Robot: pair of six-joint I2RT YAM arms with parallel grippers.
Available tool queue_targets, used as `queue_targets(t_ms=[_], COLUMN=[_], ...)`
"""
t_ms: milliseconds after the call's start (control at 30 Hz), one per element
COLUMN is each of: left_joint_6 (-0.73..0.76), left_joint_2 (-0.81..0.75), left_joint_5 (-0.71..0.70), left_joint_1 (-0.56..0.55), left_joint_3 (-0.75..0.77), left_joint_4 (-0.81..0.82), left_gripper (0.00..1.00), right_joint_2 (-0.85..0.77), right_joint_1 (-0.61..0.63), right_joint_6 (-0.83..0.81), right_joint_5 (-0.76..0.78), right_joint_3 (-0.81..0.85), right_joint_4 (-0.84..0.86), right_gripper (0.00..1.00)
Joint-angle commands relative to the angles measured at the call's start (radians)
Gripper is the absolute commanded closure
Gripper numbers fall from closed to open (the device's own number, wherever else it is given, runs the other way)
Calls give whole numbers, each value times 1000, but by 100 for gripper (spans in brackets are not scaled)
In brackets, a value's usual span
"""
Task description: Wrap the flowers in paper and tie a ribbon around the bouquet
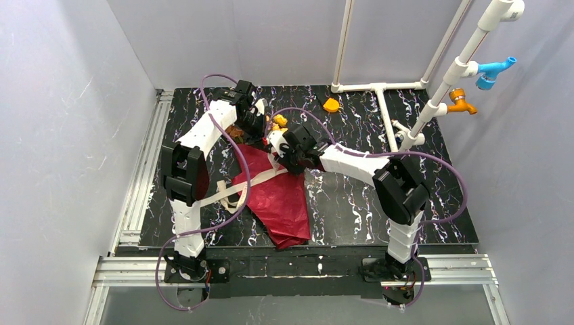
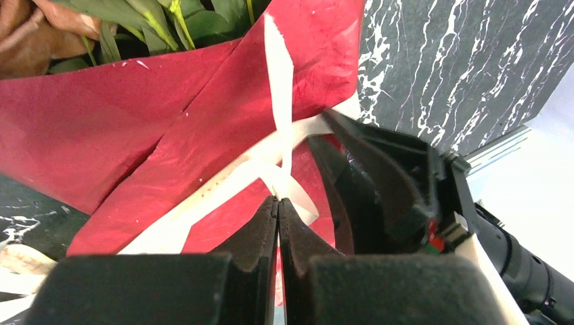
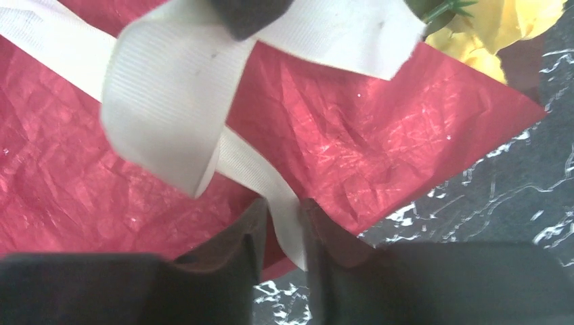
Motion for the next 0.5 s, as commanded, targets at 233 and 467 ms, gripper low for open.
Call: queue_targets(t_ms=[233,467], left_joint_6=[0,-37], left_joint_2=[-1,43], left_joint_5=[33,-87], left_joint_1=[-15,-16], left_joint_3=[40,98], left_joint_4=[-46,-48], left_gripper=[100,100], right_joint_2=[-29,-118], right_joint_1=[11,15], right_joint_6=[-14,-14], right_joint_5=[-58,-80], right_joint_3=[10,-28], right_joint_4=[36,35], right_gripper=[98,99])
